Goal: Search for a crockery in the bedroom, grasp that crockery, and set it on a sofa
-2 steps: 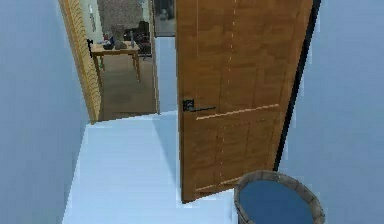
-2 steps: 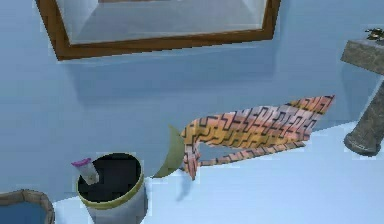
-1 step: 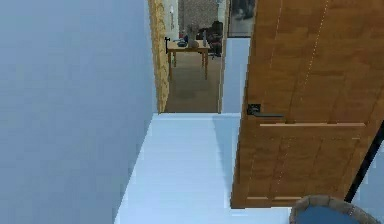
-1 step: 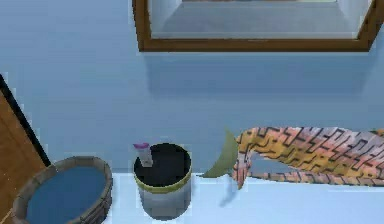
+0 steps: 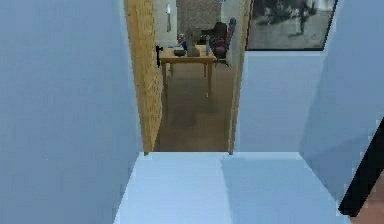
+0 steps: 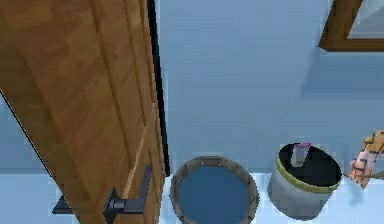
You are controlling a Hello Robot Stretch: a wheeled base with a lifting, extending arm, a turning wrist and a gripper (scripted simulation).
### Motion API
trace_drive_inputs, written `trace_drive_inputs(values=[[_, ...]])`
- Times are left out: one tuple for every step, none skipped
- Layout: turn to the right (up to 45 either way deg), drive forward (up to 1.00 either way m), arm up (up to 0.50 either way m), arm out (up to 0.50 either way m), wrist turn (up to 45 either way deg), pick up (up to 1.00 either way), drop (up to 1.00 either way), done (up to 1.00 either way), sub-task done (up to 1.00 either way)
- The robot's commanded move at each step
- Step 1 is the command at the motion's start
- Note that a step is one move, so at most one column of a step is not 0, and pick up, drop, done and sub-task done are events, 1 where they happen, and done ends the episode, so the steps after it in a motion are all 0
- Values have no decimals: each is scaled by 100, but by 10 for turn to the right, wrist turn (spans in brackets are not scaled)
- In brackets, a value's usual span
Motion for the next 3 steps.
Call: trace_drive_inputs(values=[[0, 50, 0, 0, 0, 0, 0, 0, 0], [450, 0, 0, 0, 0, 0, 0, 0, 0], [330, 0, 0, 0, 0, 0, 0, 0, 0]])
